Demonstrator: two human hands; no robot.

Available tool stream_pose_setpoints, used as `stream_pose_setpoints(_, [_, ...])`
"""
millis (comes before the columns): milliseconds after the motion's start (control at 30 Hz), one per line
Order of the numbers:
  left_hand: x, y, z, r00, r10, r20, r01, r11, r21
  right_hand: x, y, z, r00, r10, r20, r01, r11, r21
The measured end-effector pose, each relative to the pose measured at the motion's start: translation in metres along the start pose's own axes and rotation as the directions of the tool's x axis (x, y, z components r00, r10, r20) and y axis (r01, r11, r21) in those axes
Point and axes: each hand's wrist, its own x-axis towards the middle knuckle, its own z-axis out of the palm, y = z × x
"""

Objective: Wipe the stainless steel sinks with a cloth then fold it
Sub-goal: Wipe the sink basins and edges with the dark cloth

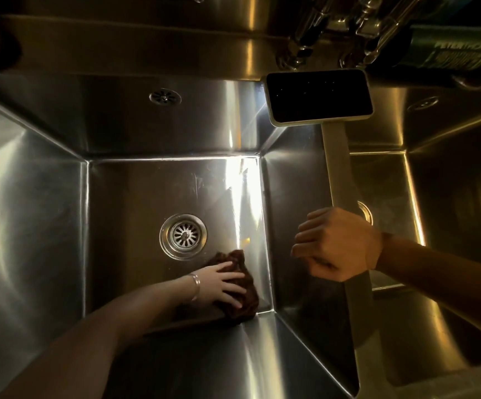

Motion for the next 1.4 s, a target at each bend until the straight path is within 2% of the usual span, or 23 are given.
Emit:
stream_pose_setpoints(67, [-0.013, -0.005, 0.003, 0.999, 0.04, 0.02, -0.04, 0.999, 0.013, -0.002, 0.001, 0.001, 1.0, 0.007, 0.018, -0.007, 1.0, -0.006])
stream_pose_setpoints(100, [-0.013, -0.011, 0.001, 1.0, -0.012, -0.001, 0.012, 1.0, 0.008, -0.002, 0.001, 0.001, 1.0, 0.01, 0.023, -0.01, 1.0, -0.002])
stream_pose_setpoints(167, [-0.006, -0.023, -0.014, 0.968, -0.219, -0.118, 0.217, 0.976, -0.032, -0.003, 0.0, 0.002, 1.0, 0.008, 0.025, -0.008, 1.0, 0.008])
stream_pose_setpoints(200, [0.001, -0.027, -0.025, 0.916, -0.365, -0.167, 0.355, 0.931, -0.088, -0.003, 0.0, 0.002, 1.0, 0.01, 0.028, -0.01, 1.0, 0.012])
stream_pose_setpoints(267, [0.019, -0.026, -0.049, 0.75, -0.648, -0.131, 0.597, 0.749, -0.286, -0.004, 0.001, 0.002, 1.0, 0.014, 0.027, -0.014, 1.0, 0.006])
stream_pose_setpoints(300, [0.027, -0.025, -0.056, 0.673, -0.731, -0.113, 0.662, 0.663, -0.35, -0.004, 0.0, 0.002, 1.0, 0.01, 0.017, -0.01, 1.0, -0.003])
stream_pose_setpoints(333, [0.033, -0.024, -0.059, 0.643, -0.758, -0.105, 0.679, 0.629, -0.379, -0.003, 0.0, 0.001, 1.0, 0.003, 0.006, -0.003, 1.0, -0.008])
stream_pose_setpoints(367, [0.037, -0.021, -0.058, 0.676, -0.728, -0.115, 0.653, 0.664, -0.364, -0.003, 0.0, -0.001, 1.0, -0.008, -0.003, 0.008, 1.0, -0.006])
stream_pose_setpoints(400, [0.035, -0.017, -0.051, 0.761, -0.637, -0.123, 0.582, 0.754, -0.304, -0.003, 0.0, -0.002, 1.0, -0.017, -0.012, 0.016, 1.0, -0.007])
stream_pose_setpoints(467, [0.023, -0.005, -0.03, 0.925, -0.351, -0.143, 0.324, 0.929, -0.181, -0.003, -0.001, -0.002, 1.0, -0.018, -0.014, 0.018, 0.999, -0.031])
stream_pose_setpoints(533, [0.0, 0.002, 0.001, 0.98, -0.147, -0.131, 0.14, 0.988, -0.065, -0.004, -0.002, 0.0, 1.0, -0.008, 0.015, 0.009, 0.998, -0.058])
stream_pose_setpoints(600, [-0.032, 0.009, 0.024, 0.994, -0.08, -0.07, 0.078, 0.996, -0.031, -0.004, 0.0, 0.002, 0.999, 0.007, 0.038, -0.004, 0.997, -0.071])
stream_pose_setpoints(733, [-0.07, 0.02, 0.045, 0.988, -0.138, 0.073, 0.145, 0.985, -0.096, -0.004, 0.002, 0.003, 0.997, 0.005, 0.073, 0.001, 0.997, -0.082])
stream_pose_setpoints(833, [-0.039, 0.027, 0.021, 0.989, -0.148, -0.011, 0.144, 0.976, -0.161, -0.002, 0.0, 0.002, 0.995, -0.01, 0.103, 0.021, 0.995, -0.1])
stream_pose_setpoints(867, [-0.019, 0.03, 0.01, 0.988, -0.156, 0.004, 0.154, 0.974, -0.168, -0.002, 0.0, 0.001, 0.994, -0.009, 0.108, 0.02, 0.994, -0.105])
stream_pose_setpoints(1033, [0.049, 0.054, -0.024, 0.972, -0.233, -0.007, 0.232, 0.969, -0.079, -0.001, -0.007, 0.001, 0.994, 0.001, 0.107, 0.017, 0.987, -0.161])
stream_pose_setpoints(1167, [-0.023, 0.044, 0.006, 0.978, -0.197, -0.065, 0.191, 0.977, -0.092, 0.005, -0.04, 0.003, 0.995, 0.102, 0.012, -0.1, 0.989, -0.111])
stream_pose_setpoints(1233, [-0.076, 0.035, 0.028, 0.977, -0.214, -0.006, 0.214, 0.976, -0.051, 0.01, -0.087, 0.017, 0.987, 0.16, -0.019, -0.16, 0.987, 0.009])
stream_pose_setpoints(1300, [-0.123, 0.029, 0.046, 0.964, -0.247, 0.096, 0.25, 0.968, -0.021, 0.014, -0.143, 0.028, 0.975, 0.22, 0.008, -0.219, 0.965, 0.144])
stream_pose_setpoints(1400, [-0.162, 0.024, 0.055, 0.916, -0.351, 0.195, 0.363, 0.931, -0.032, 0.02, -0.211, 0.04, 0.948, 0.316, 0.043, -0.318, 0.927, 0.201])
